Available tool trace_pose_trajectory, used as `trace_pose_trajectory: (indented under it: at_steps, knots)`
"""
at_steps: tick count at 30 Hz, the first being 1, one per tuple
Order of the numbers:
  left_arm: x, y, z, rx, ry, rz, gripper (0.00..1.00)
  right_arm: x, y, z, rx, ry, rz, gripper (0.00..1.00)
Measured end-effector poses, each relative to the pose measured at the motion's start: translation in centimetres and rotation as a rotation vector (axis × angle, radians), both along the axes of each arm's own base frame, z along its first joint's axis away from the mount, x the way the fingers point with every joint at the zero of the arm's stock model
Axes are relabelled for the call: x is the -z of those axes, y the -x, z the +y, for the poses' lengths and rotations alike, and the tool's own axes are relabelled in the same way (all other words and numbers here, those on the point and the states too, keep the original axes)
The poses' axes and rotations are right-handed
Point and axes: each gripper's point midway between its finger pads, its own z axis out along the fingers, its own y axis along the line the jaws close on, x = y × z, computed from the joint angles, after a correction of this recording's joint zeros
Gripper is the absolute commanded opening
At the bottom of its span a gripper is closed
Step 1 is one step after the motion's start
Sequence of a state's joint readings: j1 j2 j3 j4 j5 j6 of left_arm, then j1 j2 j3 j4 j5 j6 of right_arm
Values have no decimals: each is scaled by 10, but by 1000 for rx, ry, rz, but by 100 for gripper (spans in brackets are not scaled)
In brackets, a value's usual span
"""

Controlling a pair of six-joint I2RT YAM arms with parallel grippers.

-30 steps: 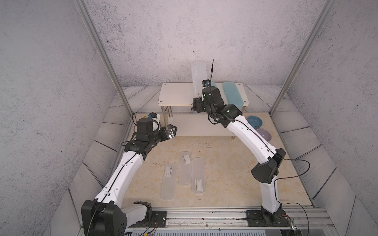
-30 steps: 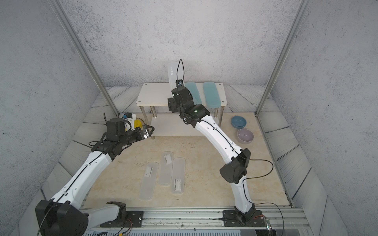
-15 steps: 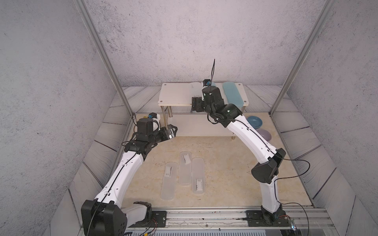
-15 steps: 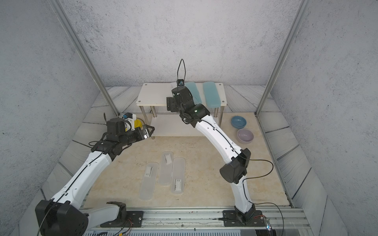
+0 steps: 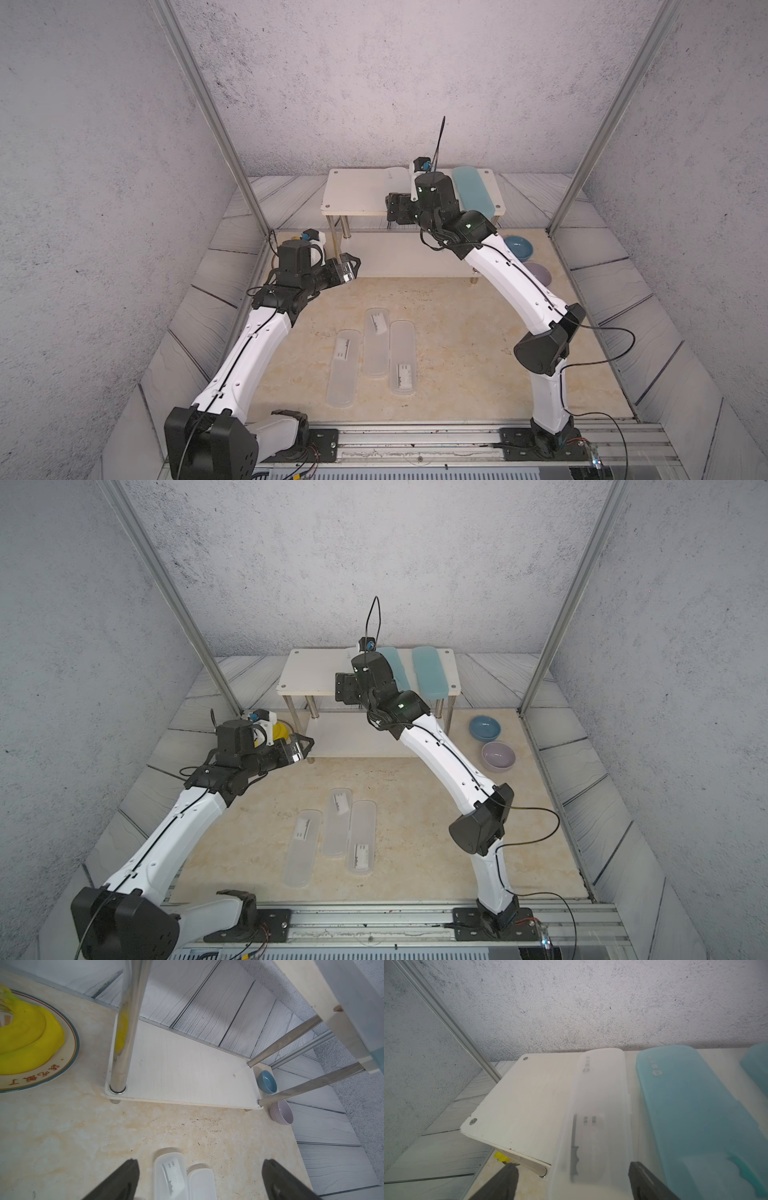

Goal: Place the pencil cases on the shelf according to color
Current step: Place the pencil case on the shelf.

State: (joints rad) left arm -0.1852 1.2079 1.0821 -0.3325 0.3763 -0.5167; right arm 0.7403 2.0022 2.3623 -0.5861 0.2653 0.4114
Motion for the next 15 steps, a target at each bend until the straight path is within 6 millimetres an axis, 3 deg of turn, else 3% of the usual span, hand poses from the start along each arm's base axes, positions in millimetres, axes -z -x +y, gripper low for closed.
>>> trace_pose_trajectory:
  at_steps: [9, 15]
  knots:
    - [5, 2, 4, -13, -15, 21, 99, -72, 44, -37, -12, -102, -110, 89]
    - [8, 3, 5, -17, -18, 31, 99, -85, 76, -57, -43, -123, -123, 89]
